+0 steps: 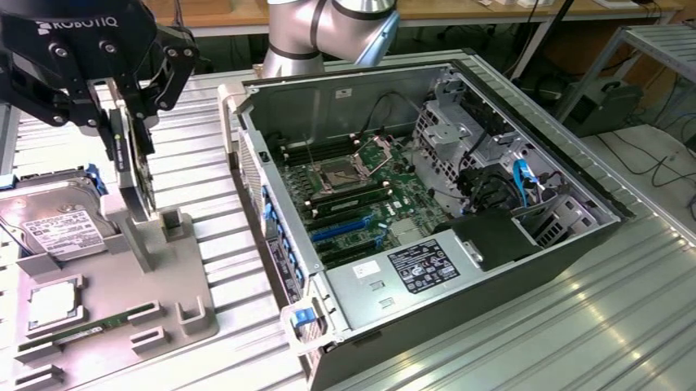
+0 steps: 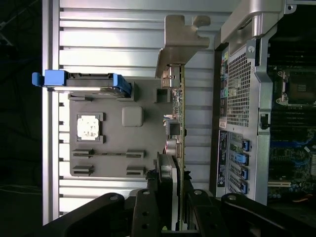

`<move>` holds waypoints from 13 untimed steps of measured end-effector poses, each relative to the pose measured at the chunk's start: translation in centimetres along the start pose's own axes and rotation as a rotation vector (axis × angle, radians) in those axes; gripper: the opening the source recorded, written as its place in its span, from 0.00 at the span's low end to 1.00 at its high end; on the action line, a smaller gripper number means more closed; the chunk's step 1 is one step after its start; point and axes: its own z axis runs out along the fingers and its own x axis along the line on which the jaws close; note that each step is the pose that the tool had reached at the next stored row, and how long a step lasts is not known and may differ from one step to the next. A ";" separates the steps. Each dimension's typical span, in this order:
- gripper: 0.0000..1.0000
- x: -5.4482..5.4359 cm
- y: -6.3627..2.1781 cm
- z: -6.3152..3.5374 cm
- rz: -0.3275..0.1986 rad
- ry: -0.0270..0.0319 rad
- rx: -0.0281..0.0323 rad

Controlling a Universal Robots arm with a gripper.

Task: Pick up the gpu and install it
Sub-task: 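Pick up the gpu and move the gpu toward the slot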

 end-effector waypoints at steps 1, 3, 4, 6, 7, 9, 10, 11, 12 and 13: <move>0.28 0.0 0.00 0.00 0.000 0.0000 0.0000; 0.28 -0.3 -0.01 -0.01 0.000 0.0001 0.0002; 0.28 -0.4 -0.01 0.00 0.000 0.0000 0.0001; 0.28 -0.7 -0.02 0.00 0.000 0.0000 0.0001; 0.28 -0.9 -0.02 0.00 0.000 0.0000 0.0001; 0.28 -1.2 -0.03 0.01 0.000 0.0000 0.0000; 0.28 -1.3 -0.03 0.01 0.000 0.0000 0.0001; 0.28 -1.4 -0.03 0.01 0.000 -0.0001 0.0000; 0.28 -1.5 -0.04 0.01 0.000 -0.0001 0.0000; 0.28 -1.6 -0.04 0.01 0.000 -0.0001 0.0000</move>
